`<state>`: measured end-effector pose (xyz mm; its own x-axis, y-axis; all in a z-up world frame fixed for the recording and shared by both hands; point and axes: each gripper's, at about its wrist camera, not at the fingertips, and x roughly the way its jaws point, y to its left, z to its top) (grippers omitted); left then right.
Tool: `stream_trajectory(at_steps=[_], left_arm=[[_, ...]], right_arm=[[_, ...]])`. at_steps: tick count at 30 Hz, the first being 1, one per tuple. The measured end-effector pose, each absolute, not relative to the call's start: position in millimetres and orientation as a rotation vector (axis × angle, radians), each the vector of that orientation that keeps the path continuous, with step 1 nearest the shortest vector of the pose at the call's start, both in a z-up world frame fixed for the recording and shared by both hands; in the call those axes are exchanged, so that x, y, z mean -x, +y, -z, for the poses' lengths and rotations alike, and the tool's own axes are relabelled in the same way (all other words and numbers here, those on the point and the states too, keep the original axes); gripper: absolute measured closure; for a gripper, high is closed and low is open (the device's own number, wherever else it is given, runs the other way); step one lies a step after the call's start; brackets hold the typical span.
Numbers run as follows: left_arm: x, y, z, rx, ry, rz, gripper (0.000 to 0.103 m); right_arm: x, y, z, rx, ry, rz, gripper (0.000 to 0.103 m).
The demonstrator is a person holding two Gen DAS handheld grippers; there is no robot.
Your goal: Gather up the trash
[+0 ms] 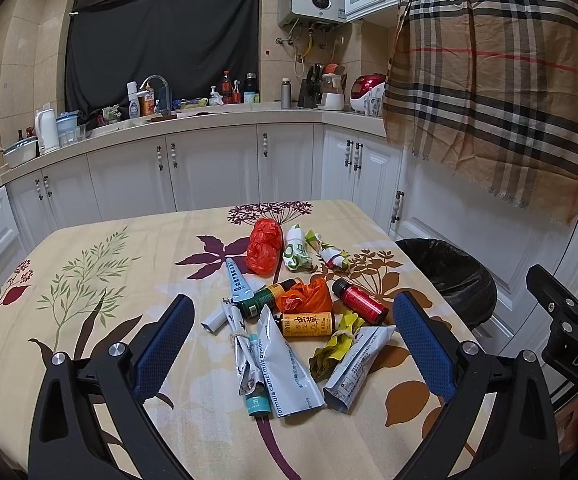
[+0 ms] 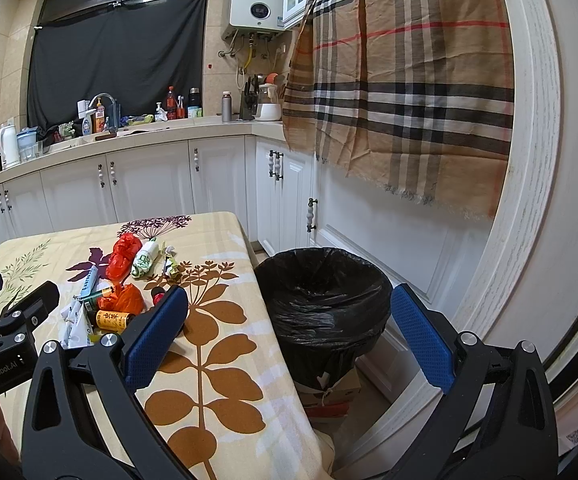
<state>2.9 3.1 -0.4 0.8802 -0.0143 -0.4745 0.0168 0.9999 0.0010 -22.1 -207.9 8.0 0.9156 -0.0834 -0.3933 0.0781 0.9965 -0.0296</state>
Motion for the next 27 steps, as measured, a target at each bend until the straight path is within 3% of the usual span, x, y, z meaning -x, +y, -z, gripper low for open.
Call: stream_trajectory(at_steps=[27], left_arm=[[-1, 3, 16, -0.003, 0.506, 0.018, 0.006]], right_arm=[[19, -209, -6, 0.013, 0.412, 0.085, 0.004]])
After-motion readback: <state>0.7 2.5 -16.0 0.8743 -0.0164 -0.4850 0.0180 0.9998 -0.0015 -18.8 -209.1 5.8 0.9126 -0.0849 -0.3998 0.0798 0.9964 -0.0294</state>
